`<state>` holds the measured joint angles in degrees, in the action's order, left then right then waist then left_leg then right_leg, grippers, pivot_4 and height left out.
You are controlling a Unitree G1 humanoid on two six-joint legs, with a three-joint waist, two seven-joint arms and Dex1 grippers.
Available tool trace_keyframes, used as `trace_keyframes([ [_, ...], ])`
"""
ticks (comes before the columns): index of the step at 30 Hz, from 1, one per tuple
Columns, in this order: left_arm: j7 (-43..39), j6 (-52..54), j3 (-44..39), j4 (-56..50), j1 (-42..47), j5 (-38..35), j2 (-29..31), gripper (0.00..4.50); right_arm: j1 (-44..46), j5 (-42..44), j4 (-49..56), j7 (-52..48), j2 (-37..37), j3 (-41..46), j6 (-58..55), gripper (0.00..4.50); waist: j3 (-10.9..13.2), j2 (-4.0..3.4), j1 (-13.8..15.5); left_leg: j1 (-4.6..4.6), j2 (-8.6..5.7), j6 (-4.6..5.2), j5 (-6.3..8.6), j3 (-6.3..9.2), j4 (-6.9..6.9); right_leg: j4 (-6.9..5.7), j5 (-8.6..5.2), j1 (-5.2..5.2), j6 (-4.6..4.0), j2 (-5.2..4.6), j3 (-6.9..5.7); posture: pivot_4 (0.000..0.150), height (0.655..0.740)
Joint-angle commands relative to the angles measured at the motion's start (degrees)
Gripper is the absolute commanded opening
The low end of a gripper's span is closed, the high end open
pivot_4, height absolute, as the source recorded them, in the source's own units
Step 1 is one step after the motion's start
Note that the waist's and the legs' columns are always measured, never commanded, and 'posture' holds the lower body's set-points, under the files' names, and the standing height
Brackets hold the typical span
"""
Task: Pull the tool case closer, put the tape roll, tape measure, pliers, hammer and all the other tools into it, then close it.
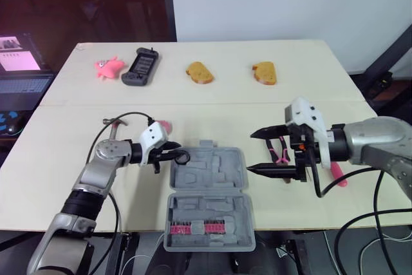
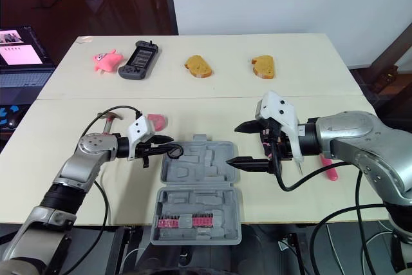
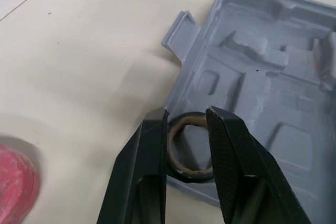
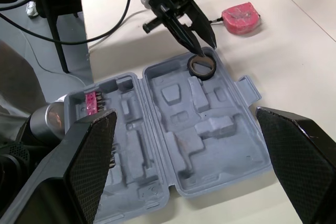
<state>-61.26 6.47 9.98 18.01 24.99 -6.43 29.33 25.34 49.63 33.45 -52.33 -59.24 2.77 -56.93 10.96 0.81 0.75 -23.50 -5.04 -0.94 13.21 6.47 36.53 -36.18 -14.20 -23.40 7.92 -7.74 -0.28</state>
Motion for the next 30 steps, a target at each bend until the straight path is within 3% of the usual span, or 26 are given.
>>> trace_keyframes([
  [1,-0.5,-5.5,1.8,3.8,0.5,1.9,-1.0,1.23,1.1,-0.2,0.7,0.1,-0.3,1.0,0.6,4.50,0.0,0.00,0.0,0.00,0.00,0.00,0.00,-0.01,0.00,0.01,0.00,0.00,0.00,0.00,0.00,0.150,0.7400],
  [13,-0.3,-11.9,3.6,13.8,1.6,5.1,-1.8,1.23,1.3,0.1,0.7,0.0,-1.2,1.7,0.1,4.50,-0.1,-0.07,0.1,0.05,0.00,0.00,0.00,0.03,0.08,-0.01,0.04,0.10,0.02,0.00,-0.01,0.150,0.7400],
  [20,0.1,-0.6,-4.9,-2.1,2.9,-4.9,0.4,1.23,-0.1,-2.8,-1.8,0.2,-0.2,3.2,3.6,4.50,0.0,-0.02,-0.1,-0.01,0.01,0.00,0.00,0.05,0.13,-0.03,0.05,0.03,0.03,0.03,-0.01,0.150,0.7400],
  [24,-0.9,4.8,-10.2,-11.2,-1.0,-8.3,7.6,1.23,-7.2,-10.6,-6.0,-4.7,-6.7,0.7,8.6,4.50,0.0,-0.04,-0.2,-0.04,0.01,0.02,0.02,0.02,0.09,0.00,0.04,0.00,0.03,0.02,-0.01,0.150,0.7400],
  [28,-3.3,7.1,-19.8,-11.8,-7.6,-12.1,17.4,3.04,-15.6,-19.1,-16.8,-8.5,-6.3,4.8,24.1,4.50,-0.1,-0.06,-1.3,0.06,0.02,0.03,0.02,-0.11,-0.11,0.01,0.04,-0.04,0.03,0.01,0.05,0.150,0.7400],
  [29,-3.4,7.2,-21.0,-11.3,-8.5,-12.6,18.4,3.69,-17.0,-20.8,-18.4,-9.0,-6.3,5.5,27.2,4.50,0.0,-0.07,-1.3,0.06,0.03,0.02,0.02,-0.10,-0.18,0.01,0.04,-0.07,0.03,0.03,0.05,0.150,0.7400],
  [30,-3.5,6.2,-22.7,-10.3,-9.8,-12.4,19.9,4.01,-18.3,-21.1,-20.8,-9.9,-6.1,7.4,28.9,4.50,0.0,-0.09,-1.4,0.07,0.03,0.01,0.01,-0.10,-0.19,0.01,0.04,-0.07,0.03,0.03,0.05,0.150,0.7400],
])
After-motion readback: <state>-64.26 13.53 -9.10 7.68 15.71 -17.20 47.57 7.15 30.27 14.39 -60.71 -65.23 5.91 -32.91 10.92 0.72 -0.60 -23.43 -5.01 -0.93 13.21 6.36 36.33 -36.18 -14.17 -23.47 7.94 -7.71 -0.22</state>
